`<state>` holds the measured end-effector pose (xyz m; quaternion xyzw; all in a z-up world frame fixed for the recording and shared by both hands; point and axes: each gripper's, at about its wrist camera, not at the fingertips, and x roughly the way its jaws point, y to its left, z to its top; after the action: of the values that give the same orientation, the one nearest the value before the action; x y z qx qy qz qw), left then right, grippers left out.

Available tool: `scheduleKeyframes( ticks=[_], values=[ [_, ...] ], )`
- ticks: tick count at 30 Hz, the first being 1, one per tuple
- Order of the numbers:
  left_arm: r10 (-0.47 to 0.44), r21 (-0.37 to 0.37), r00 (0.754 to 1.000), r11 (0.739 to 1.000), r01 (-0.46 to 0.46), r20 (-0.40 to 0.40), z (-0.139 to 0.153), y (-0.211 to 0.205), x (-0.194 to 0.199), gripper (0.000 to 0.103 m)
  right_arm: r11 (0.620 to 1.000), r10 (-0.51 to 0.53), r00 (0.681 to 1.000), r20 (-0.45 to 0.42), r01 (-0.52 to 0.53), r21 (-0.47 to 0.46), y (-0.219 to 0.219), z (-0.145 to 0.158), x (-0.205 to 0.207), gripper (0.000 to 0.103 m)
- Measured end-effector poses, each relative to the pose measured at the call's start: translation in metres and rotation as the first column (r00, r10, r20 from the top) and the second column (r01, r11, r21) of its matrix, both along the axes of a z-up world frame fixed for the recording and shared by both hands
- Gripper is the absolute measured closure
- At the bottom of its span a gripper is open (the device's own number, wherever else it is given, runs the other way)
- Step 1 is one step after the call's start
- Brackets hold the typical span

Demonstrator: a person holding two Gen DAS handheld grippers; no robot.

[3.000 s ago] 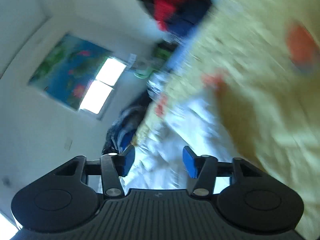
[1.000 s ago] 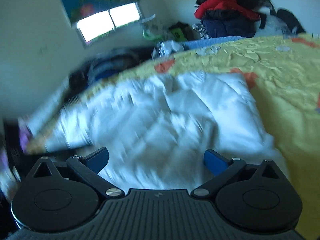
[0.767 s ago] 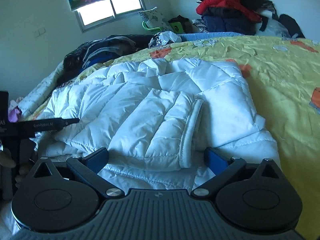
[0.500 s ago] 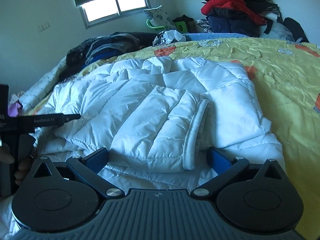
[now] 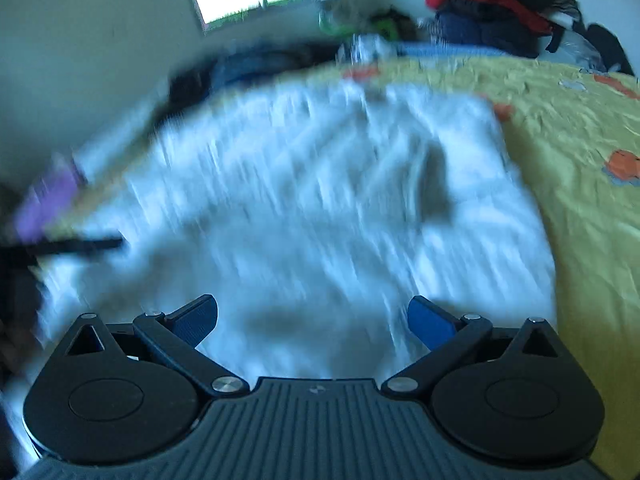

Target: Fold small clothes

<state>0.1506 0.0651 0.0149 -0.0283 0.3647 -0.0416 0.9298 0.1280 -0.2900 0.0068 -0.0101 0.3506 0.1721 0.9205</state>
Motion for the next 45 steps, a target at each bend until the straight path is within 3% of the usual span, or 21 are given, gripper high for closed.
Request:
scheduleKeyframes(
  ticks=[2,5,8,11,15,19,21,23,29,31,34,37,39,40,42,45],
  values=[
    [-0.035,0.037,0.999,0.999,0.036,-0.003,-0.002,0.007,-0.004,0.0,0.991,0.059,0.998,0.013,-0.057,-0.119,0.003,-0.005,-0.012,0.003],
    [-0.046,0.065,0.999,0.997,0.046,-0.006,-0.003,0.014,0.0,0.0,0.992,0.08,0.997,-0.006,-0.08,-0.097,-0.011,-0.003,-0.015,0.003],
    [0.014,0.071,1.0,0.997,-0.012,-0.024,0.004,0.015,0.003,0.0,0.993,0.076,0.997,-0.012,-0.077,-0.091,-0.013,0.0,-0.014,0.002],
    [0.022,0.028,0.999,0.999,-0.023,0.027,0.021,0.016,-0.028,0.0,0.996,0.009,1.0,-0.021,-0.01,-0.088,-0.007,0.016,-0.029,0.003],
    [-0.061,-0.022,0.997,0.998,0.062,0.052,0.028,0.005,-0.075,0.0,0.993,0.116,0.992,0.059,-0.114,-0.026,0.002,0.035,-0.077,0.0],
    [-0.113,0.054,0.994,0.992,0.114,-0.007,0.007,-0.004,-0.098,0.0,0.964,0.211,0.977,0.012,-0.206,-0.169,0.026,0.02,-0.103,0.0],
    [-0.116,0.072,0.993,0.991,0.115,0.001,-0.003,0.005,-0.103,0.0,0.958,0.211,0.977,-0.037,-0.214,-0.191,0.021,0.004,-0.106,0.0],
    [-0.13,0.078,0.991,0.989,0.128,0.026,-0.008,0.014,-0.104,0.0,0.971,0.217,0.976,-0.003,-0.216,-0.102,-0.001,-0.003,-0.111,0.003],
    [-0.063,0.081,0.998,0.995,0.064,-0.009,0.006,0.012,-0.107,0.0,0.977,0.159,0.986,-0.056,-0.165,-0.131,0.005,0.006,-0.11,0.001],
    [-0.042,0.009,0.998,0.999,0.042,0.046,0.018,0.025,-0.127,0.0,0.99,0.111,0.991,-0.073,-0.116,-0.077,-0.002,0.014,-0.116,0.0],
    [0.056,-0.11,0.994,0.993,-0.046,0.096,0.029,0.057,-0.159,0.0,0.995,0.035,0.996,-0.079,-0.027,0.101,-0.035,0.027,-0.134,0.001],
    [0.204,-0.265,0.977,0.947,-0.181,0.059,0.024,0.099,-0.181,0.0,0.967,-0.073,0.986,-0.151,0.107,0.232,-0.071,0.027,-0.148,0.001],
    [0.27,-0.375,0.962,0.889,-0.263,-0.035,0.013,0.126,-0.182,0.0,0.937,-0.152,0.964,-0.219,0.21,0.277,-0.093,0.02,-0.155,0.0],
    [0.286,-0.425,0.953,0.854,-0.301,-0.099,0.006,0.138,-0.179,0.0,0.92,-0.179,0.952,-0.249,0.251,0.3,-0.102,0.016,-0.158,0.003],
    [0.307,-0.503,0.939,0.794,-0.342,-0.154,-0.001,0.154,-0.18,0.0,0.88,-0.183,0.949,-0.257,0.275,0.388,-0.116,0.011,-0.167,0.002],
    [0.262,-0.579,0.941,0.742,-0.338,-0.214,-0.006,0.162,-0.177,0.0,0.824,-0.161,0.94,-0.3,0.295,0.483,-0.124,0.005,-0.167,0.002]
  ],
)
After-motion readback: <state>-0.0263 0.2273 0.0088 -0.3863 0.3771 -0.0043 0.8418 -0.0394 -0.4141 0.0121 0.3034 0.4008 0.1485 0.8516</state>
